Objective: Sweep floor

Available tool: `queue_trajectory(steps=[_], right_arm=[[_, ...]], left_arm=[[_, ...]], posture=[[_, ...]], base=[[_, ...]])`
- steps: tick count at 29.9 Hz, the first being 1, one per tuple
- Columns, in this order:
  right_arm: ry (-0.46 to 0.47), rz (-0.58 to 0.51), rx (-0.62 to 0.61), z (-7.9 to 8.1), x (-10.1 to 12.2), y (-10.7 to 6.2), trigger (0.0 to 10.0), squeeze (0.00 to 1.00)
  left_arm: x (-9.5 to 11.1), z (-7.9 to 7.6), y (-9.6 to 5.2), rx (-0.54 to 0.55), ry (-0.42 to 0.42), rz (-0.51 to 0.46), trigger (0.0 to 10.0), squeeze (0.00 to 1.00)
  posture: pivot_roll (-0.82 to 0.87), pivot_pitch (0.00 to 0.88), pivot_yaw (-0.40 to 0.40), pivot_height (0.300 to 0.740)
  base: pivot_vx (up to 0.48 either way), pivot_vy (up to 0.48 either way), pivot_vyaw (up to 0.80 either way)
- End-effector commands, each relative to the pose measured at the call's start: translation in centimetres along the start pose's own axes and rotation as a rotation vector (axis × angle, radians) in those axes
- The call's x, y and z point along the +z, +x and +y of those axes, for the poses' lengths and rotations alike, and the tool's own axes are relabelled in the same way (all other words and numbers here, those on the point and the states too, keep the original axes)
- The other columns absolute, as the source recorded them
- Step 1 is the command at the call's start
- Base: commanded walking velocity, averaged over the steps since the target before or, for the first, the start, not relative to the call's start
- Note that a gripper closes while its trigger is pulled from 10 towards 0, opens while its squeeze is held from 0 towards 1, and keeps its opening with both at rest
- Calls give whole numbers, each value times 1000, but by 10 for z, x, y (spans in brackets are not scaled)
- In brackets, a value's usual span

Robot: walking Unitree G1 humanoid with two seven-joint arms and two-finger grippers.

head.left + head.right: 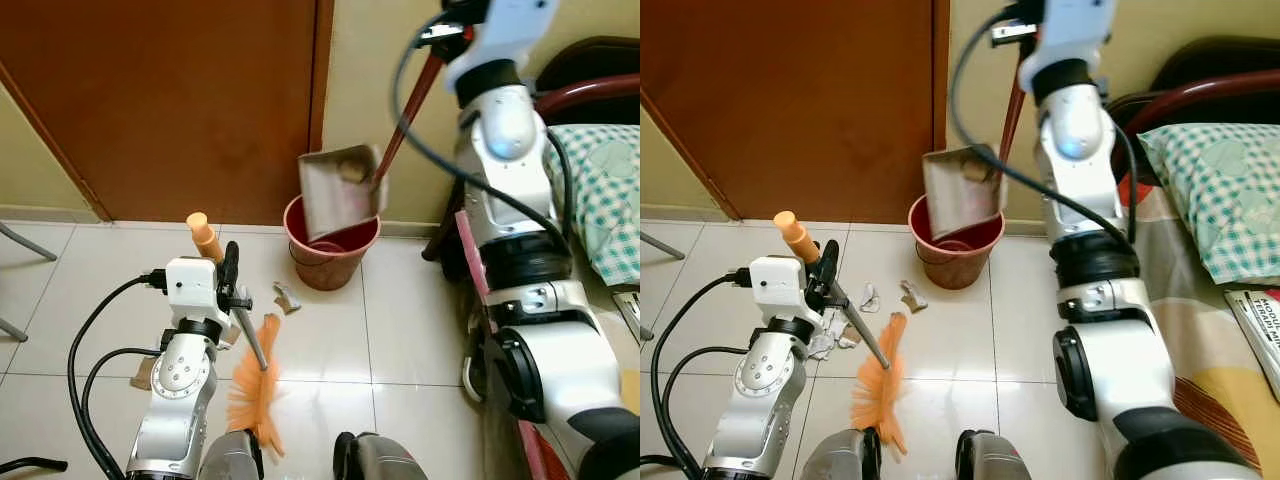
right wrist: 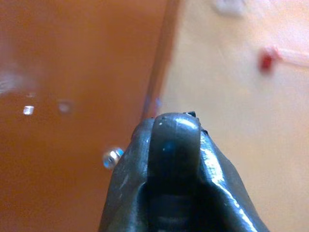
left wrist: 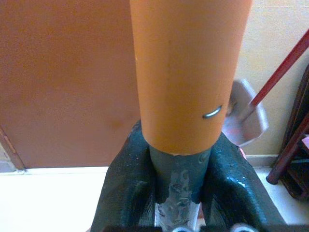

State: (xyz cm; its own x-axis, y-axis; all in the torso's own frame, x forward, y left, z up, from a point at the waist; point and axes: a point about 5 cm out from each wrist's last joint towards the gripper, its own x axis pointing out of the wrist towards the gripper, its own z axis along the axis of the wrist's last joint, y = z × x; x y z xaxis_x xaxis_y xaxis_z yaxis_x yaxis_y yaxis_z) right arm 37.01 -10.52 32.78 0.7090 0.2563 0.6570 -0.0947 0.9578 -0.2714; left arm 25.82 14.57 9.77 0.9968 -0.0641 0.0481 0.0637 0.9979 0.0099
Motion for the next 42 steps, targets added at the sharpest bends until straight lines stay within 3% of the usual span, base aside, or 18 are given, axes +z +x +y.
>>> queue_trajectory(steps=[1,3,14,22,27,31,35,37,42], right_arm=[[-89,-112,52,10,15,5,10000,0],[-139,-138,131,28,10,-1,10000,0],[-168,-107,374,81,-25,-38,10000,0],[-204,-129,452,93,-32,-53,10000,0],[-196,-194,364,81,-17,-40,10000,0],[-132,-242,239,59,6,-20,10000,0],[-171,-282,149,33,20,-9,10000,0],[-210,-263,85,11,20,-12,10000,0],[-291,-228,38,-7,14,-25,10000,0]], left_arm=[[-9,2,-3,8,41,40,10000,0],[-8,1,-2,8,39,38,10000,0],[-9,-3,0,1,33,39,10000,0],[-9,-4,1,0,33,37,10000,0],[-9,-5,2,-4,34,36,10000,0],[-9,-5,2,0,34,35,10000,0],[-9,-4,2,0,35,35,10000,0],[-9,-4,2,-2,36,35,10000,0],[-9,-3,3,0,37,35,10000,0]], posture=[[11,95,-57,740],[9,95,-59,740],[5,100,-64,740],[5,99,-68,740],[5,99,-68,740],[4,102,-68,740],[-1,102,-66,740],[-3,102,-64,740],[-10,100,-60,740]], base=[[0,0,0],[0,0,0],[0,0,0],[0,0,0],[0,0,0],[0,0,0],[0,0,0],[0,0,0],[0,0,0]])
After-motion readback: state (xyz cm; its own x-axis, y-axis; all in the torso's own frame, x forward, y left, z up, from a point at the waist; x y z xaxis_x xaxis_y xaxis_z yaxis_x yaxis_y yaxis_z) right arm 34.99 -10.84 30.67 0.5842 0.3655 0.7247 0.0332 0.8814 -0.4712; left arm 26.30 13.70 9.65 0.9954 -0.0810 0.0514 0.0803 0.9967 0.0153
